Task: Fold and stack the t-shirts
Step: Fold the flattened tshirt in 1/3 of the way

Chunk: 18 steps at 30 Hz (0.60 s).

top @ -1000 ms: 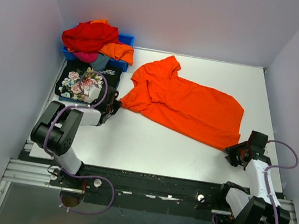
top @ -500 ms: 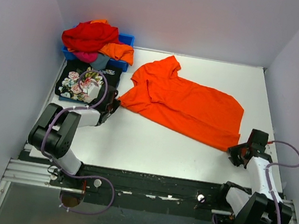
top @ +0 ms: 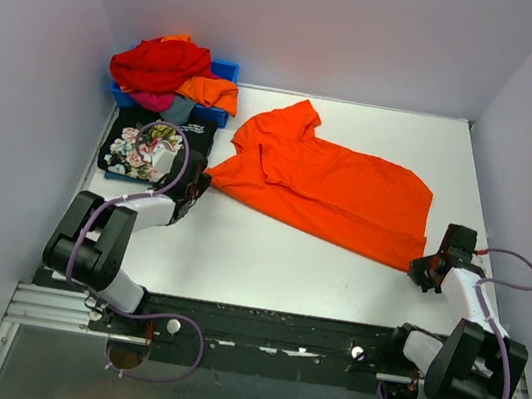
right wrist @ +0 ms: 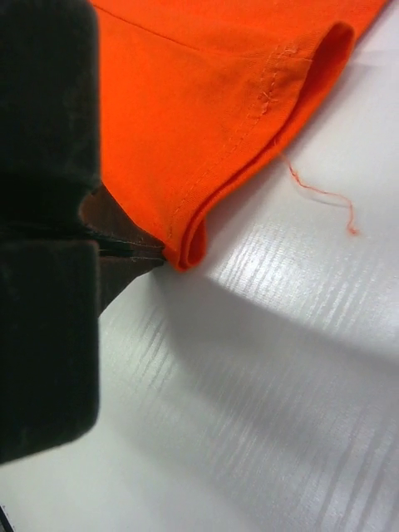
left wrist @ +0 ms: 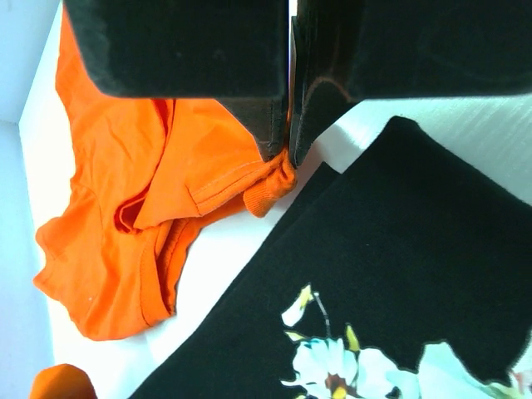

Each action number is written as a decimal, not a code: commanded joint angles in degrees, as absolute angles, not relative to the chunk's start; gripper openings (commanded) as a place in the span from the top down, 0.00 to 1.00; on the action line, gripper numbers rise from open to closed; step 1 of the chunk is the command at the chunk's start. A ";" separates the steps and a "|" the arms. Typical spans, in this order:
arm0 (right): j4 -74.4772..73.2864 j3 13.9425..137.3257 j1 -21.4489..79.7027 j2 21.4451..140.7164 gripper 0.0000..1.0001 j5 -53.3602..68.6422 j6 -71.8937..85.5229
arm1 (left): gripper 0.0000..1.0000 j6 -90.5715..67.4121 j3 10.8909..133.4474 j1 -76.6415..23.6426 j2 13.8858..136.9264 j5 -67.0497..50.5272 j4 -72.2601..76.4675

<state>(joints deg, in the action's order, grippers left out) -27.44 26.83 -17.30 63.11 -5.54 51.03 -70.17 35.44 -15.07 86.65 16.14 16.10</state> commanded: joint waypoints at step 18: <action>-33.14 31.21 -18.90 55.36 0.99 -11.70 47.46 | 1.00 -70.75 33.05 -14.15 83.15 16.70 6.77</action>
<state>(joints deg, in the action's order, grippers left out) -32.08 31.86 -18.22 54.46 -11.18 49.21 -70.32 34.26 -14.59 84.25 15.97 9.30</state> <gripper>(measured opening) 0.008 0.039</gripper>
